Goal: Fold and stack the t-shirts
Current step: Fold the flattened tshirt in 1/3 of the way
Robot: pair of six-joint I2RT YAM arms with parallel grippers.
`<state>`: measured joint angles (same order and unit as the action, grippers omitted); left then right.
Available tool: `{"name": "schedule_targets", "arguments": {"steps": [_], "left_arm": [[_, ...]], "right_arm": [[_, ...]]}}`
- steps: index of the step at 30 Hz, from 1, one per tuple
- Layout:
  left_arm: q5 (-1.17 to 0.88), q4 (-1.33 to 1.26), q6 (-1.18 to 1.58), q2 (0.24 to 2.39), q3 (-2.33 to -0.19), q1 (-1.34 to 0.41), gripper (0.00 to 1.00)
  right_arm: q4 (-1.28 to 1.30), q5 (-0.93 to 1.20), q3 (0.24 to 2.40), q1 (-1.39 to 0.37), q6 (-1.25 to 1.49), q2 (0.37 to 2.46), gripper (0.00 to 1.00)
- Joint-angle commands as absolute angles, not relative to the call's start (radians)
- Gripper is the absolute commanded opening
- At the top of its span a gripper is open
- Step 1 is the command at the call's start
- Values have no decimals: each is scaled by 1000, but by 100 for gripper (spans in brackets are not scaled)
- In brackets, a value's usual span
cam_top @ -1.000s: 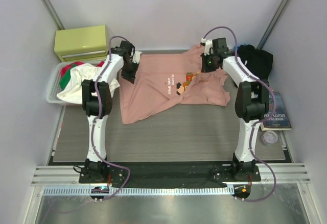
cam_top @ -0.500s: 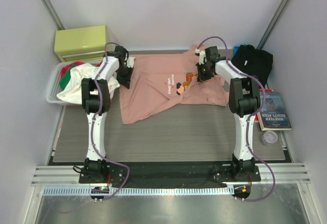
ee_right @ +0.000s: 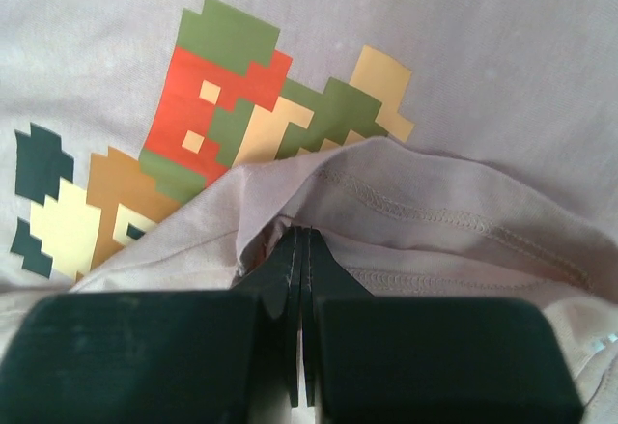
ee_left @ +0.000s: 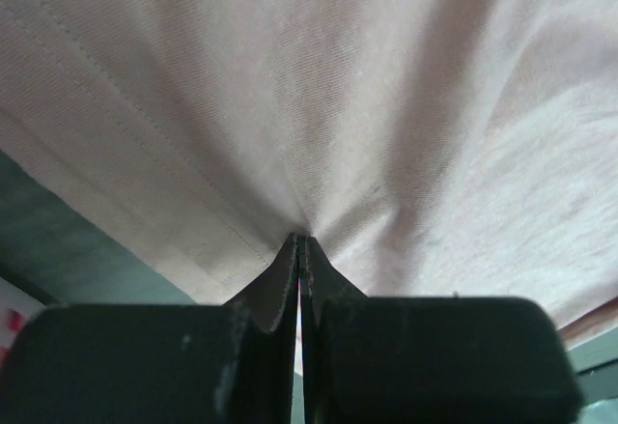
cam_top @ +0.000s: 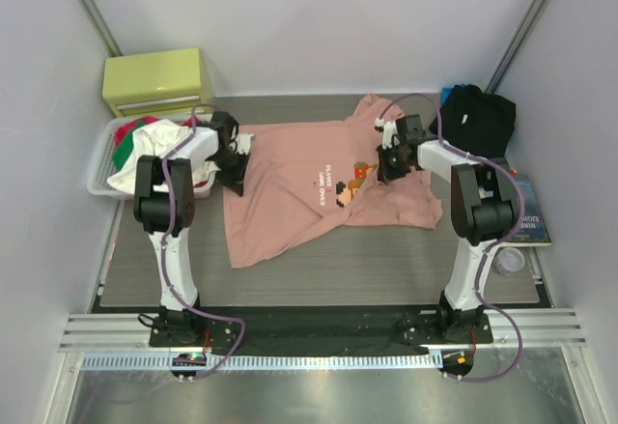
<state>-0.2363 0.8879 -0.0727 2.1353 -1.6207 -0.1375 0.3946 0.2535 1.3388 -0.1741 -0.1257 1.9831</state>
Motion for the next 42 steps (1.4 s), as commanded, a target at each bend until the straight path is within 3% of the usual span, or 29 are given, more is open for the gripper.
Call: {"name": "schedule_targets", "arguments": {"steps": [1, 8, 18, 25, 29, 34, 37, 42], "left_arm": [[-239, 865, -107, 2053, -1482, -155, 0], [-239, 833, -95, 1965, -1390, -186, 0], [-218, 788, -104, 1967, -1400, -190, 0], [-193, 799, -109, 1936, -1554, -198, 0], [-186, 811, -75, 1810, -1644, -209, 0], [-164, 773, 24, 1487, -1547, -209, 0], [-201, 908, 31, 1356, -1493, -209, 0], [-402, 1412, -219, 1324, -1571, -209, 0]], "right_arm": [[378, 299, 1177, -192, -86, 1827, 1], [325, 307, 950, -233, -42, 1605, 1], [275, 264, 905, -233, -44, 1575, 1], [267, 252, 907, -242, -43, 1522, 1], [256, 226, 874, -241, -55, 1516, 1], [258, 216, 865, -242, -63, 1493, 1], [282, 221, 870, -241, -72, 1479, 1], [294, 232, 854, -241, -81, 1431, 1]]}}
